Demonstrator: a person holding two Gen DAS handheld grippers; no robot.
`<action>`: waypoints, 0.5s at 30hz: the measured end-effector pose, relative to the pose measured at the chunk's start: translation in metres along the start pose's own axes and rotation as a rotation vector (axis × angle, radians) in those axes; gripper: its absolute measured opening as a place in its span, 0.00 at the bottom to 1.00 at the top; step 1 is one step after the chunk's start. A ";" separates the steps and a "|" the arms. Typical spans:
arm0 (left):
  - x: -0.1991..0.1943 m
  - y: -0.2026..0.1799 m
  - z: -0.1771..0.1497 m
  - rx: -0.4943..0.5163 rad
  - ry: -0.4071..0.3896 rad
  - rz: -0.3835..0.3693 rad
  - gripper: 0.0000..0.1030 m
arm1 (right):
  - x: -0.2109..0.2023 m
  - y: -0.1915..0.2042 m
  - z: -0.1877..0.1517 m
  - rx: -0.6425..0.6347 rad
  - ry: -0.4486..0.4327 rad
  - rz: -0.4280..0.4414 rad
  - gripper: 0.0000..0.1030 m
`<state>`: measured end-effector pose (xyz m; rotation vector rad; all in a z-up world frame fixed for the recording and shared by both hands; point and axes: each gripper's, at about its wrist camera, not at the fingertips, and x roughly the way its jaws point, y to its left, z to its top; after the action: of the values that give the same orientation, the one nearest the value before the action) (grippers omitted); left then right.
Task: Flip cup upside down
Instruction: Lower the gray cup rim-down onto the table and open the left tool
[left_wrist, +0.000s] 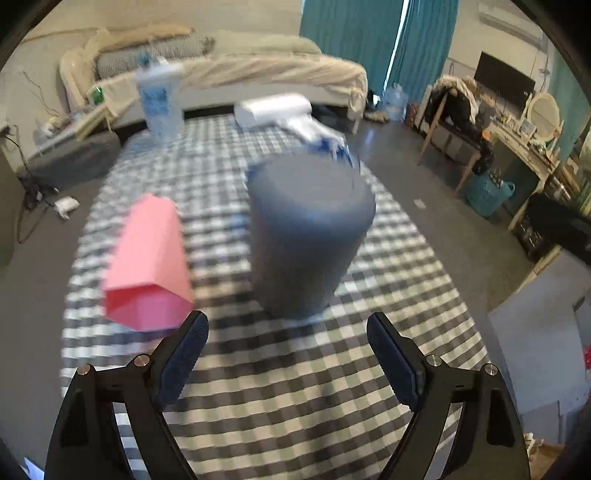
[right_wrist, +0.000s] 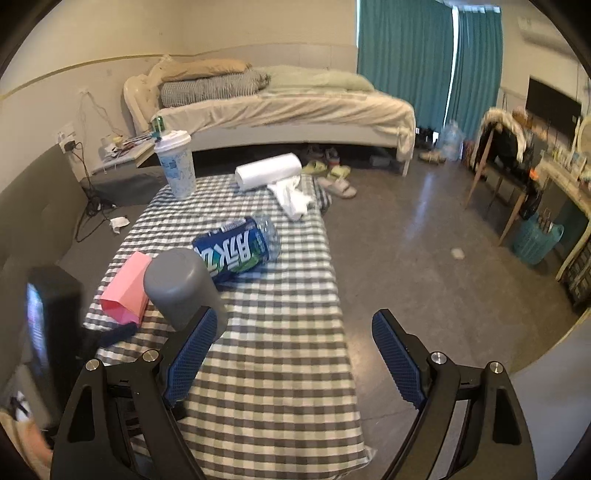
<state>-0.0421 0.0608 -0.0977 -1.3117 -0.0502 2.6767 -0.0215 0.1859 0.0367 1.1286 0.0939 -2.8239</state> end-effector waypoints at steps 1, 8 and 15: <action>-0.010 0.003 0.001 -0.008 -0.030 0.009 0.88 | -0.003 0.002 0.000 -0.016 -0.017 -0.001 0.84; -0.077 0.036 0.010 -0.122 -0.234 0.036 0.98 | -0.019 0.005 -0.005 -0.027 -0.096 0.073 0.84; -0.085 0.052 -0.001 -0.152 -0.285 0.095 1.00 | -0.032 0.014 -0.015 -0.011 -0.211 0.067 1.00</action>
<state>0.0030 -0.0041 -0.0370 -0.9804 -0.2352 2.9736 0.0137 0.1756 0.0476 0.8093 0.0538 -2.8570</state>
